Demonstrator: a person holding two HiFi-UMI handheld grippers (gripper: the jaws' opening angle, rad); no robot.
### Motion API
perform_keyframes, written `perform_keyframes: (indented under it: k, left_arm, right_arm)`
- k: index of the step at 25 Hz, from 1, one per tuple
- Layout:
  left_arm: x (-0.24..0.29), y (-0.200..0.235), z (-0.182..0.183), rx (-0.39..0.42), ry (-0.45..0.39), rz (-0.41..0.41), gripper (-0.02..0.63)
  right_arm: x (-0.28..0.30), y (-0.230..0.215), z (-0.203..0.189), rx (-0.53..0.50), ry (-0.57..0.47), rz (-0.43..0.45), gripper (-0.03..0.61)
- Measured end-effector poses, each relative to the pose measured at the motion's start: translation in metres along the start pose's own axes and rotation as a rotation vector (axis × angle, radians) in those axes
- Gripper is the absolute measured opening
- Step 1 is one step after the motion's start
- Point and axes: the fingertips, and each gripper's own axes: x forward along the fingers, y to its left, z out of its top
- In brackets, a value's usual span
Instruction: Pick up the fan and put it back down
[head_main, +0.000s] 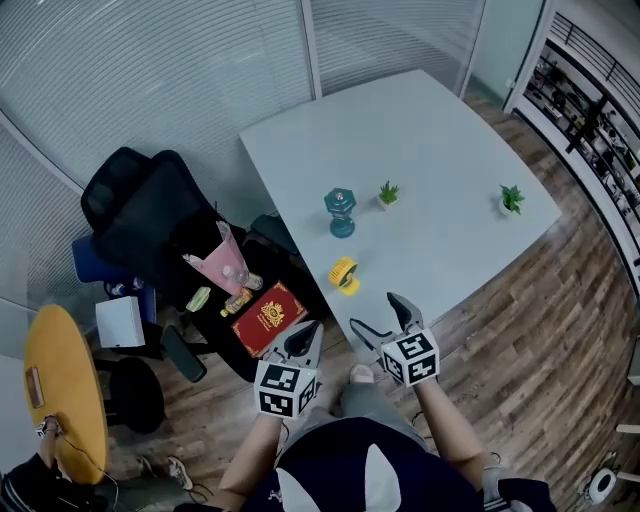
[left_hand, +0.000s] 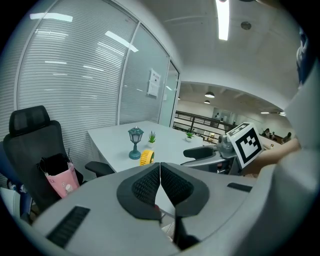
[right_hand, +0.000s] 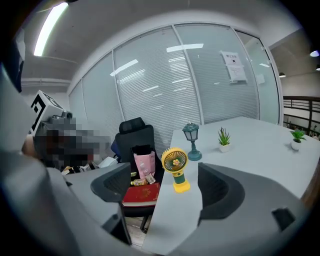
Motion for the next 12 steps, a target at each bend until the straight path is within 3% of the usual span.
perform_keyframes:
  k: [12]
  left_arm:
    - [0.024,0.028,0.005,-0.084,0.011,0.102,0.021]
  right_arm:
    - [0.073,-0.027,-0.038,-0.094,0.168,0.107,0.391]
